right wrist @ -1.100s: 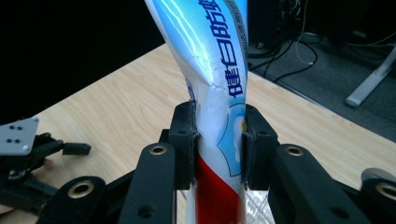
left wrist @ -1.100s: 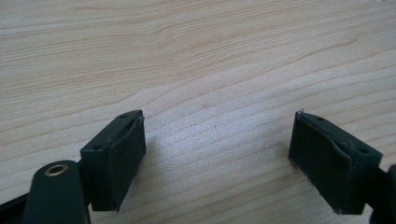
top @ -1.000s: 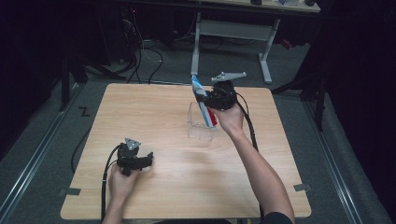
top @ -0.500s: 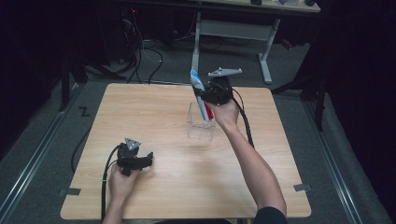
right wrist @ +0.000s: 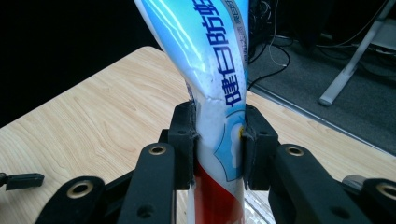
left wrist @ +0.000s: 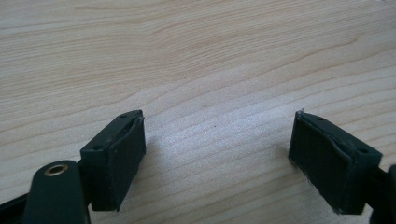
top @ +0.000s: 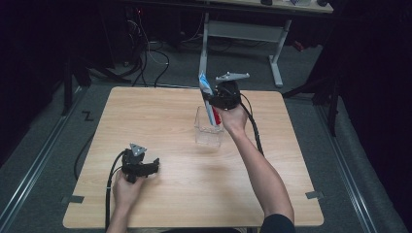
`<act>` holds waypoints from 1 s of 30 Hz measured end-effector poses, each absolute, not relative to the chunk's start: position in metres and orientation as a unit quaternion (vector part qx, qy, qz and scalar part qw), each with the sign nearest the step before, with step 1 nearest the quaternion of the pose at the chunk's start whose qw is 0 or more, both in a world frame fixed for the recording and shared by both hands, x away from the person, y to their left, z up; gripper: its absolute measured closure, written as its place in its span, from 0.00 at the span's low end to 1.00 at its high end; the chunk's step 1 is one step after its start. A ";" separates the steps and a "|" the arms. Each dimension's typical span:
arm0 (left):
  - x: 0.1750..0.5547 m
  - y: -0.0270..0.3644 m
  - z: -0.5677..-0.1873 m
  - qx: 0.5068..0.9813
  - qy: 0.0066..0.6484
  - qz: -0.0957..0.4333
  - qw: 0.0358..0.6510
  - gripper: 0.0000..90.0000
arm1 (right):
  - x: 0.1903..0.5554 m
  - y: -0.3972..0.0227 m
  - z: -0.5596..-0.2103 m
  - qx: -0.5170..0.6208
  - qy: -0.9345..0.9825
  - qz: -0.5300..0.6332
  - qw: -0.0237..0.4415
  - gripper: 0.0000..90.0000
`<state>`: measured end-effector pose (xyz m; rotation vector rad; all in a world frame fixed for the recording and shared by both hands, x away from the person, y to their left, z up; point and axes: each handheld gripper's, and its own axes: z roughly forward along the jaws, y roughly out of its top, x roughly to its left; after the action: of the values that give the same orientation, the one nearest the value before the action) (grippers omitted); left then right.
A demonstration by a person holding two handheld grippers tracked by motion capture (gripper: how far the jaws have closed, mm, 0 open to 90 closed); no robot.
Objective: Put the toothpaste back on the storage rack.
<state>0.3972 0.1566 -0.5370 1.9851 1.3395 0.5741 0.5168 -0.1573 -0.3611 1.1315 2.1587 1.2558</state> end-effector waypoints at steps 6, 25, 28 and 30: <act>0.397 0.157 -0.537 0.760 0.513 0.220 0.333 0.21 | 0.517 -0.158 -0.365 0.406 0.775 0.441 0.197 0.77; 0.397 0.157 -0.537 0.760 0.513 0.219 0.332 0.21 | 0.516 -0.151 -0.383 0.400 0.797 0.414 0.185 0.78; 0.397 0.157 -0.537 0.760 0.513 0.219 0.333 0.21 | 0.516 -0.151 -0.387 0.403 0.799 0.408 0.182 0.78; 0.397 0.157 -0.537 0.760 0.513 0.219 0.333 0.21 | 0.516 -0.151 -0.388 0.401 0.800 0.408 0.183 0.78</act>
<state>0.3972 0.1566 -0.5369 1.9858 1.3398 0.5733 0.5160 -0.1513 -0.3884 1.1318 2.2558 1.1507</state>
